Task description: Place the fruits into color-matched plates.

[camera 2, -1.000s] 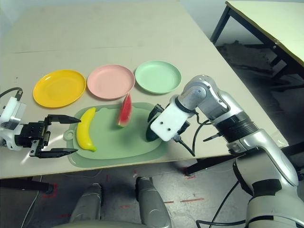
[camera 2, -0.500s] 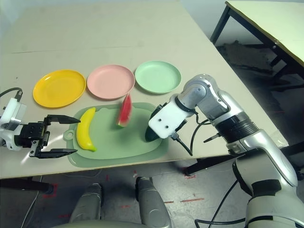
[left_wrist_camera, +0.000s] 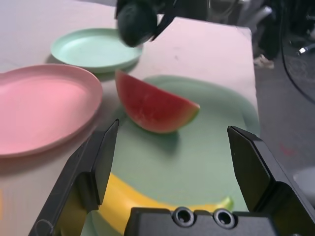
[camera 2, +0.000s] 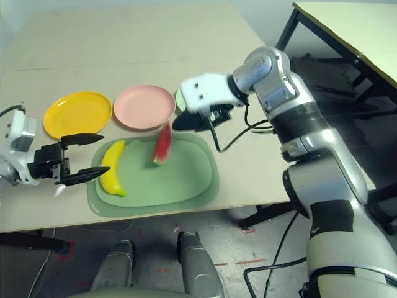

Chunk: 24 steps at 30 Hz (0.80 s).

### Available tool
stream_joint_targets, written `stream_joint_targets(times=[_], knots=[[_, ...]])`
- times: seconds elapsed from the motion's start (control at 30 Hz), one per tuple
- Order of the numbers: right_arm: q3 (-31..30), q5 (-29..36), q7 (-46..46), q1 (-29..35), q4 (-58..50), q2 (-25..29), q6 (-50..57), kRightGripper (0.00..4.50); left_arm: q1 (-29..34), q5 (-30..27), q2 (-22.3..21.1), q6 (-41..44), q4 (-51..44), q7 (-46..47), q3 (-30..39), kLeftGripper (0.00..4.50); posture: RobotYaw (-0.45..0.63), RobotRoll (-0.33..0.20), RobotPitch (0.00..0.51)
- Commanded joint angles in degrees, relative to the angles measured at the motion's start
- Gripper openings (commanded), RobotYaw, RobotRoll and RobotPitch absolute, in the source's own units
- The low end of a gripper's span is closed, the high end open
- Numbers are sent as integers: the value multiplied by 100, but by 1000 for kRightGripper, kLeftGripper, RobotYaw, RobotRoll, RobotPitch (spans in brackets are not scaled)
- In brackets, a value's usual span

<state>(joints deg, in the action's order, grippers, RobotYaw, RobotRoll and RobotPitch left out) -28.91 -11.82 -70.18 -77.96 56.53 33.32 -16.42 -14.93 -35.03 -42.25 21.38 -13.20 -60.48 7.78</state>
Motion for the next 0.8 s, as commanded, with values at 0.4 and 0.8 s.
stream_joint_targets(times=[0.4, 0.8], knots=[[105, -1256, 2329, 65, 1900, -348, -353, 2960, 386, 352, -235, -106, -83, -149, -49, 4500, -44, 0, 184], [211, -1347, 2023, -5, 1789, -184, -738, 4484, 479, 406, -252, -177, -33, -241, -46, 4500, -51, 0, 189]])
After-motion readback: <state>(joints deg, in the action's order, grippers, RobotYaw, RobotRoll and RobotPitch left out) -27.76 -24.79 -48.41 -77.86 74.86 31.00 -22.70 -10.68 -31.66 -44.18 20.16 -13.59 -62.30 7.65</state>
